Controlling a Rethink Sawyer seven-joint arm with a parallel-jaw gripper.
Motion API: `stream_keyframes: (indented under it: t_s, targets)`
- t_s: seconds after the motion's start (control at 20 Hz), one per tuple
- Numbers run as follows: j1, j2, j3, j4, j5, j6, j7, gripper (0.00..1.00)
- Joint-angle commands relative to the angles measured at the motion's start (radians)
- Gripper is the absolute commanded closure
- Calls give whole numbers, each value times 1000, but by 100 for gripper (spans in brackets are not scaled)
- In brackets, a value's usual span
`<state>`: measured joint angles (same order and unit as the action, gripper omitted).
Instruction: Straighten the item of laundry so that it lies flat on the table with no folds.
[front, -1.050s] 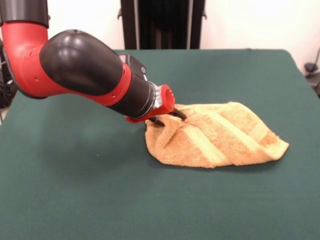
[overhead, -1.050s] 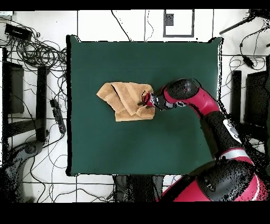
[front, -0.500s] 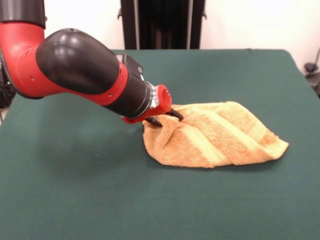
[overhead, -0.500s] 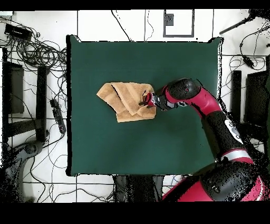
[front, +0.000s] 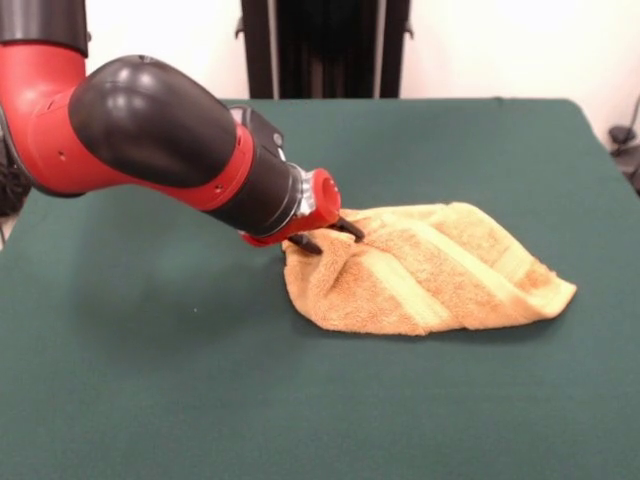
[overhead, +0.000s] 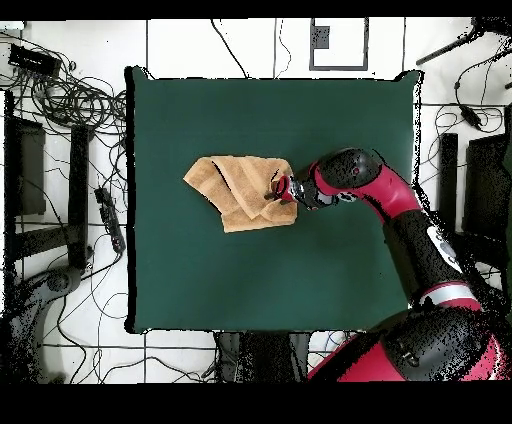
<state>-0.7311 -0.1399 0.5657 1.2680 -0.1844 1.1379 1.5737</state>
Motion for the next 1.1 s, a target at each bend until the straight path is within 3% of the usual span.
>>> stream_keyframes:
  t_s: [0.05, 1.1]
  targets:
    - [-14, 6, 4, -80, -153, -17, -298, 0]
    - [-28, -46, 16, -163, -275, 103, -376, 0]
